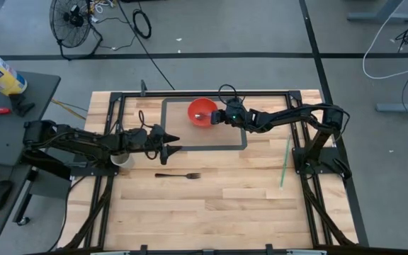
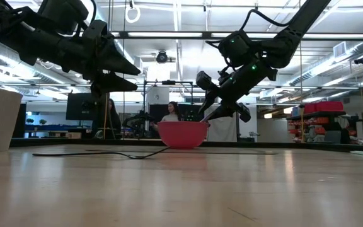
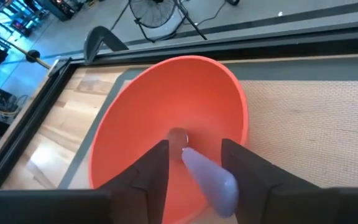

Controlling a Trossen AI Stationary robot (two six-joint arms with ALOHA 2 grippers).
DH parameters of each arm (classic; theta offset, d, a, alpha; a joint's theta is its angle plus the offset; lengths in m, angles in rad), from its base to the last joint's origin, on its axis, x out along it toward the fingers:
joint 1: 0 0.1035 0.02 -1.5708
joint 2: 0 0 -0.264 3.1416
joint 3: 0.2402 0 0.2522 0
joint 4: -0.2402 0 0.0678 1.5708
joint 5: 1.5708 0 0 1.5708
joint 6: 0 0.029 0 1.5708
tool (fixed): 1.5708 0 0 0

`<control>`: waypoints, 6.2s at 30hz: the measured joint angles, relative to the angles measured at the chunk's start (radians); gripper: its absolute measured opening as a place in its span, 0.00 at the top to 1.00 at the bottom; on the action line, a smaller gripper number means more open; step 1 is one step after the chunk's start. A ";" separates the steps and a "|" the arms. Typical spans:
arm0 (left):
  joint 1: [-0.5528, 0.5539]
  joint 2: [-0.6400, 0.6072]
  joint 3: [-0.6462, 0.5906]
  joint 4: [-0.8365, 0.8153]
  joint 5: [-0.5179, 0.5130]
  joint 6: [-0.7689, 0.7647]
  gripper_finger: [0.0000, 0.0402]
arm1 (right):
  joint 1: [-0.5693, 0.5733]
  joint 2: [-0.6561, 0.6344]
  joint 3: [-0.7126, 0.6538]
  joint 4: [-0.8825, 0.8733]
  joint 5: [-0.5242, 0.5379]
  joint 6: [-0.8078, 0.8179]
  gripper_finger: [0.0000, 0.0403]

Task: Pick & Place Utensil
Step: Put the purple spoon into the orange bowl, then put the black fork into the orange bowl

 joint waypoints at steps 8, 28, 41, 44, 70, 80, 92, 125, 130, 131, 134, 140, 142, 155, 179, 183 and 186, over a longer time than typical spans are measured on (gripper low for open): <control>0.000 0.000 0.000 0.000 0.000 0.000 0.38 | 0.000 0.000 0.000 -0.033 0.029 -0.008 0.63; -0.057 0.000 0.000 0.063 0.069 0.104 0.38 | 0.108 -0.270 0.000 -0.076 0.217 -0.299 0.63; -0.230 0.093 0.189 -0.255 0.024 0.205 0.38 | 0.418 -0.400 0.000 -0.071 0.361 -0.529 0.63; -0.264 0.154 0.264 -0.438 0.003 0.219 0.38 | 0.463 -0.401 0.000 -0.071 0.362 -0.541 0.63; -0.291 0.505 0.312 -0.462 -0.009 0.289 0.55 | 0.528 -0.401 0.000 -0.096 0.353 -0.549 0.63; -0.274 0.515 0.313 -0.465 -0.013 0.291 0.74 | 0.528 -0.401 0.000 -0.095 0.353 -0.553 0.63; -0.274 0.517 0.311 -0.467 -0.017 0.349 0.95 | 0.580 -0.401 0.000 0.012 0.354 -0.717 0.63; -0.381 0.415 0.328 -0.370 -0.419 0.603 0.95 | 0.697 -0.190 0.002 0.052 0.315 -0.761 0.70; -0.432 0.414 0.410 -0.418 -0.435 0.829 0.94 | 0.682 -0.193 0.002 0.041 0.298 -0.725 0.70; -0.440 0.414 0.432 -0.450 -0.434 0.875 0.94 | 0.680 -0.195 0.002 0.037 0.297 -0.707 0.70; -0.452 0.414 0.493 -0.548 -0.434 0.968 0.94 | 0.664 -0.201 0.002 0.011 0.213 -0.621 0.70; -0.451 0.422 0.589 -0.686 -0.436 1.147 0.95 | 0.623 -0.203 0.002 -0.149 -0.021 -0.426 0.69; -0.451 0.438 0.608 -0.701 -0.433 1.211 0.94 | 0.615 -0.203 0.002 -0.183 -0.055 -0.391 0.68; -0.451 0.567 0.726 -0.698 -0.559 1.377 0.94 | 0.577 -0.185 0.002 -0.191 -0.119 -0.348 0.59; -0.426 0.587 0.759 -0.621 -0.571 1.439 0.94 | 0.553 -0.140 0.001 -0.183 -0.147 -0.331 0.76; -0.424 0.587 0.759 -0.620 -0.569 1.436 0.94 | 0.550 -0.140 0.001 -0.184 -0.148 -0.308 0.83; -0.424 0.587 0.758 -0.608 -0.569 1.435 0.94 | 0.540 -0.140 0.001 -0.185 -0.186 -0.277 0.91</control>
